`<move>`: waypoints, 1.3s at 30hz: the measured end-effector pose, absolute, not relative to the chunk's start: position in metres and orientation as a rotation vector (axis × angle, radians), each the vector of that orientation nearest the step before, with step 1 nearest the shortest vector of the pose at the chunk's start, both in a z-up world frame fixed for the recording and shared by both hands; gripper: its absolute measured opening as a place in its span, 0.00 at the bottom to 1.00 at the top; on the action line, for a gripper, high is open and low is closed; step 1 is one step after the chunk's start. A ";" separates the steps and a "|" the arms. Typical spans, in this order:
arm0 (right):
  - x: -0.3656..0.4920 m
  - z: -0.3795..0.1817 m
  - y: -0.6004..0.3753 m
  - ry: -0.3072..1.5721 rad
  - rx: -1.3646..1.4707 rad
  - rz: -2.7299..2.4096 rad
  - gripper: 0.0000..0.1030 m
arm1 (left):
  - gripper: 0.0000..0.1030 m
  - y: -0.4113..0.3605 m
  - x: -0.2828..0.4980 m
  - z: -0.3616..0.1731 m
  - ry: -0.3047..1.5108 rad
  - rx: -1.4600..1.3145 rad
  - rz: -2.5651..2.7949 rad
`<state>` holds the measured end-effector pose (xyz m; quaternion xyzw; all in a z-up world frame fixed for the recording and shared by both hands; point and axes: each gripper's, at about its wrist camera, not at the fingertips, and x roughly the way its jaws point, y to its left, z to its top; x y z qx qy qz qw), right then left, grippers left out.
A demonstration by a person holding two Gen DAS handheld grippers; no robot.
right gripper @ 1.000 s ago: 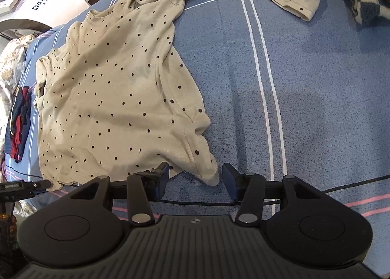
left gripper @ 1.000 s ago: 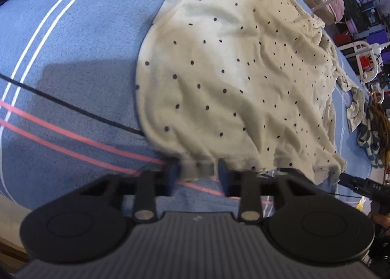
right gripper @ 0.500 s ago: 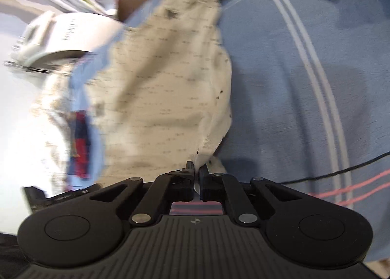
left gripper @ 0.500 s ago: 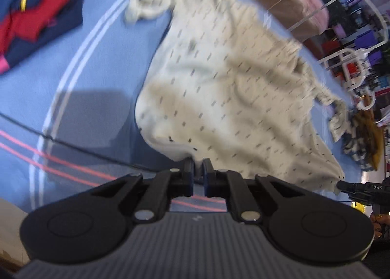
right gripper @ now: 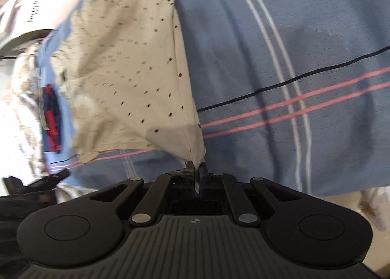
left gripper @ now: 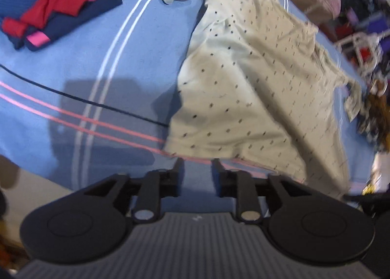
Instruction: Fold small clothes
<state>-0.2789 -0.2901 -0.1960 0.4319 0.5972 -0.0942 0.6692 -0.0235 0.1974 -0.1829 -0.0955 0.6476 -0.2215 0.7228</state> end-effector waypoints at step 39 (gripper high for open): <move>-0.280 -0.210 -0.296 1.471 0.739 -0.351 0.67 | 0.78 0.218 -0.019 -0.203 1.472 0.220 -0.421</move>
